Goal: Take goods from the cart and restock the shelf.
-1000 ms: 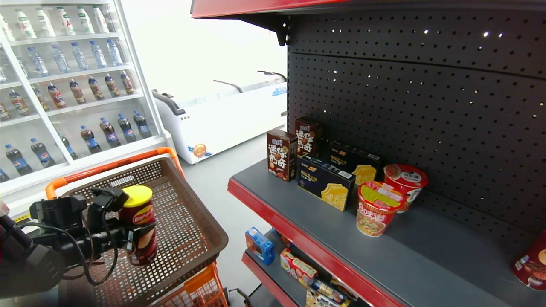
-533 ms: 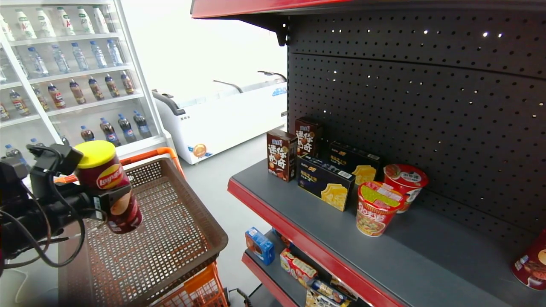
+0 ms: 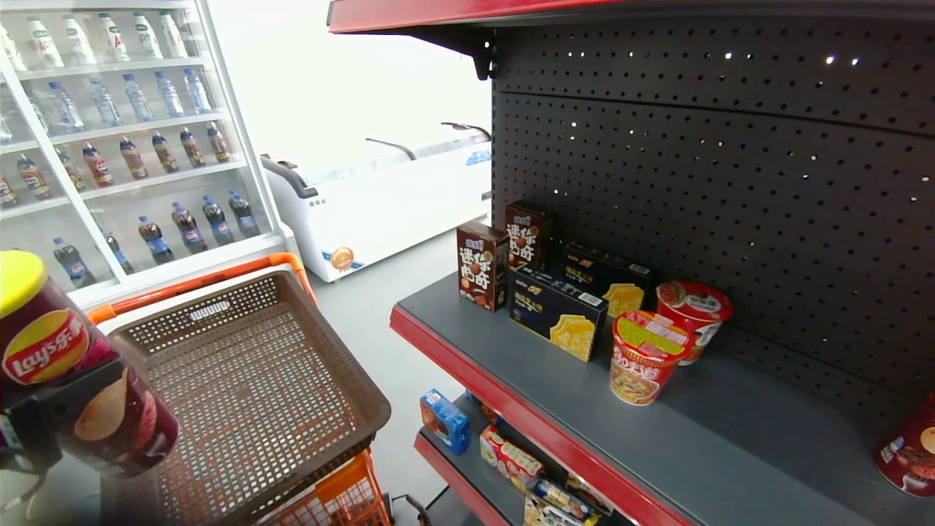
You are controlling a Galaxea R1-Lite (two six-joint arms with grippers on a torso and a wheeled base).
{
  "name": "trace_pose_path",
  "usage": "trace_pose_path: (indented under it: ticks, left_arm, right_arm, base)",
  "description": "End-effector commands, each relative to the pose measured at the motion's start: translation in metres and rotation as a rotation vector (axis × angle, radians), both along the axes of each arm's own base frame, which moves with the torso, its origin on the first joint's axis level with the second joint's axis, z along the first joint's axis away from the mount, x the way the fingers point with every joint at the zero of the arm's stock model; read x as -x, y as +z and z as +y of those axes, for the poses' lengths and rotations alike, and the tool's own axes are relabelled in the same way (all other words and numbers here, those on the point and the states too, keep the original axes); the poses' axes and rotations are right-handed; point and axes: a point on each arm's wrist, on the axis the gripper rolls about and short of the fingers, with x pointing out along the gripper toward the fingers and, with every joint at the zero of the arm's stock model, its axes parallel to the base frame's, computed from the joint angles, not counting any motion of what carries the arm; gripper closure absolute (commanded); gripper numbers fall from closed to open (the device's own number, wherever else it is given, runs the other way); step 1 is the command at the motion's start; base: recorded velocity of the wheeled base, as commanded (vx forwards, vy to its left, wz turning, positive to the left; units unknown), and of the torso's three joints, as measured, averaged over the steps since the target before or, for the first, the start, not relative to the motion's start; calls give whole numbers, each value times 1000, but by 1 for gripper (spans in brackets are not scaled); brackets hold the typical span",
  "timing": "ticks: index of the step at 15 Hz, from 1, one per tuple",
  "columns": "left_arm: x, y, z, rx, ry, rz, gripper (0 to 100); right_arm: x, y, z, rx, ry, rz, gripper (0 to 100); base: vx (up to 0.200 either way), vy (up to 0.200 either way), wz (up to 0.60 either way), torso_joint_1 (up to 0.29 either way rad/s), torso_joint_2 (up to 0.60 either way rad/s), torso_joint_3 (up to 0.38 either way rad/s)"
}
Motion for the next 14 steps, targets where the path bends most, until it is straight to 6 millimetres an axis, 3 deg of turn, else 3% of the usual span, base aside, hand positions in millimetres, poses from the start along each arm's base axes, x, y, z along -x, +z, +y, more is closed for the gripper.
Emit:
trace_pose_path:
  ticks: [1, 6, 14]
  left_arm:
    - [39, -4, -13, 17, -21, -103, 100]
    - [62, -5, -22, -6, -79, -174, 100]
    - [75, -24, -24, 3, -77, -172, 100]
  right_arm:
    - [0, 0, 0, 0, 0, 0, 0]
    - [0, 0, 0, 0, 11, 0, 0]
    - [0, 0, 0, 0, 12, 0, 0]
  base:
    - [0, 0, 0, 0, 0, 0]
    - [0, 0, 0, 0, 0, 0]
    - [0, 0, -600, 2, 0, 2]
